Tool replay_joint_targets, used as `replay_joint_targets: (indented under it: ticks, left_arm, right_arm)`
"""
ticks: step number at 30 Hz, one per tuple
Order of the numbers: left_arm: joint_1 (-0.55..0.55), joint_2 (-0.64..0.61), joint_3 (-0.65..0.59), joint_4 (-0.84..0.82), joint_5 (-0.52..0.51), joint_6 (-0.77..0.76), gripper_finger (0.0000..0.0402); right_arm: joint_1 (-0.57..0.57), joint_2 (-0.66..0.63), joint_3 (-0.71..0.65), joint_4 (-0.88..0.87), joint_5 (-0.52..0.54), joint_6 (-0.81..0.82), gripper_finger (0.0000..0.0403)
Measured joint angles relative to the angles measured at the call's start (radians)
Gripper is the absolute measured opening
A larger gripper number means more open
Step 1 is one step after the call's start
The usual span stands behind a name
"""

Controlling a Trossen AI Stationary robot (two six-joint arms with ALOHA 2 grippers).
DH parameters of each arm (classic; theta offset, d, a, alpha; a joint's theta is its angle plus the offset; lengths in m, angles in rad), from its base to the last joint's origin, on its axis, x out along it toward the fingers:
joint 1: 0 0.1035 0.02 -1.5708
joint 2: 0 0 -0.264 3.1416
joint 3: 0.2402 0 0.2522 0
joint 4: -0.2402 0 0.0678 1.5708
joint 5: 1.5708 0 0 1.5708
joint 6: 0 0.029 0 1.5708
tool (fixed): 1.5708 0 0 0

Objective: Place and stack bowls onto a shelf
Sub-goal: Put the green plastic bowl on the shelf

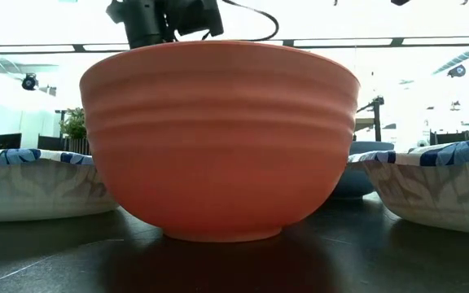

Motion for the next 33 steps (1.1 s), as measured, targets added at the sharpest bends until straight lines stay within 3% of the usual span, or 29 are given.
replay_joint_targets:
  ticks: [4,8,17,22,25,33]
  left_arm:
    - [0.0,0.025,-0.002,-0.002,0.003,0.022,0.0068]
    - [0.0,0.031,-0.002,-0.003,0.003,0.053,0.0012]
    - [-0.009,-0.032,0.036,-0.108,0.004,0.063,0.0001]
    - [-0.033,-0.07,0.165,-0.248,0.022,0.073,0.0001]
    - [-0.035,-0.077,0.274,-0.32,0.087,0.113,0.0001]
    - [0.064,-0.059,0.539,-0.339,0.063,0.354,0.0]
  right_arm:
    - [0.0,0.0,0.0,-0.008,0.0,-0.004,0.0043]
    - [0.0,0.0,0.0,-0.008,0.0,-0.003,0.0043]
    - [0.0,0.0,0.0,-0.01,0.0,-0.002,0.0043]
    - [0.0,0.0,0.0,-0.015,0.0,-0.003,0.0043]
    - [0.0,0.0,0.0,-0.015,0.0,-0.005,0.0043]
    - [0.0,0.0,-0.001,-0.016,0.0,-0.01,0.0043]
